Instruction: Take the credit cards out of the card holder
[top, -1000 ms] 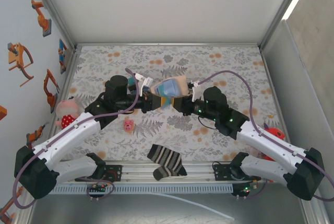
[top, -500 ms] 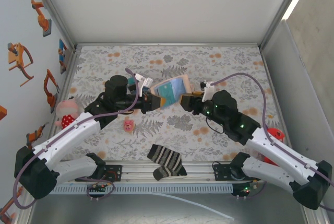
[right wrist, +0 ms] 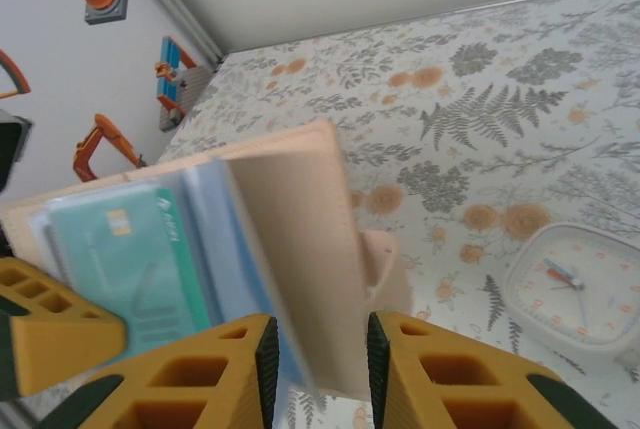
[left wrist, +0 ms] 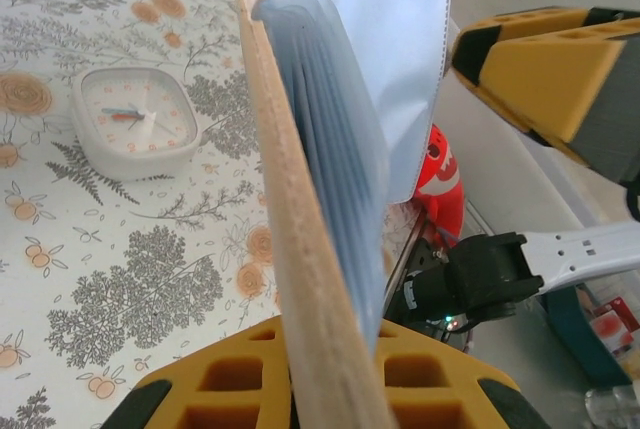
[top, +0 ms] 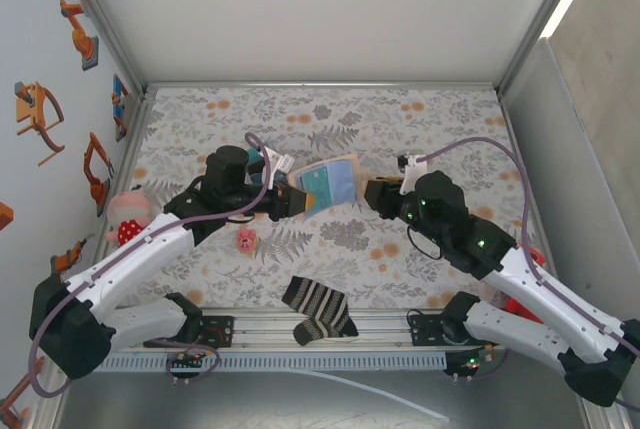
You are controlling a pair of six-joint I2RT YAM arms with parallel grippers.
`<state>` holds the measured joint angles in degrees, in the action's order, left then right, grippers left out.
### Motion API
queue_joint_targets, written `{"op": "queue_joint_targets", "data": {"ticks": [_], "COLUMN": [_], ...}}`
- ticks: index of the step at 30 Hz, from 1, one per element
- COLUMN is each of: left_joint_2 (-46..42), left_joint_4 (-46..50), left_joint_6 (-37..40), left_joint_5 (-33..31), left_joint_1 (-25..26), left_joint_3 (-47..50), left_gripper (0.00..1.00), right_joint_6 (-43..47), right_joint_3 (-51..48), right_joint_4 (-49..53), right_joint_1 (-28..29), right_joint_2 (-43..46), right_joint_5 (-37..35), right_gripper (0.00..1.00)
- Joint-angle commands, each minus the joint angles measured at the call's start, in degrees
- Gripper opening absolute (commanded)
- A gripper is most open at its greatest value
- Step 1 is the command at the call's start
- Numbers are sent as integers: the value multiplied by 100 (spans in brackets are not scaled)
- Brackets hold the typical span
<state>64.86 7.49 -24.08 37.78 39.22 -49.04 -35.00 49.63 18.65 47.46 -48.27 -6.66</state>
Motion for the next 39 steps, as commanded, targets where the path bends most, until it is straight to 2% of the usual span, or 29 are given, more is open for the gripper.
{"op": "queue_joint_targets", "data": {"ticks": [1, 6, 17, 28, 33, 39], "left_joint_2": [202, 573, 1517, 2289, 2610, 2965], "left_joint_4": [-10, -177, -936, -1329, -1753, -1782], "left_joint_6": [86, -93, -619, -678, -945, -965], "left_joint_5": [124, 231, 720, 883, 1012, 1050], "left_joint_1": [-30, 6, 45, 87, 118, 207], "left_joint_3": [-169, -65, 169, 354, 490, 473], "left_gripper": [11, 9, 8, 7, 7, 6], "right_joint_6": [15, -160, -853, -1229, -1362, -1538], "right_joint_3": [348, 519, 222, -543, -760, -1199], "right_joint_4": [43, -39, 409, -264, -455, -912], "right_joint_1": [235, 308, 221, -334, -463, -679], "right_joint_2": [-445, -1012, -1592, -2022, -2218, -2327], "right_joint_5": [321, 347, -13, 1069, 1202, 1376], "right_gripper": [28, 29, 31, 31, 24, 24]}}
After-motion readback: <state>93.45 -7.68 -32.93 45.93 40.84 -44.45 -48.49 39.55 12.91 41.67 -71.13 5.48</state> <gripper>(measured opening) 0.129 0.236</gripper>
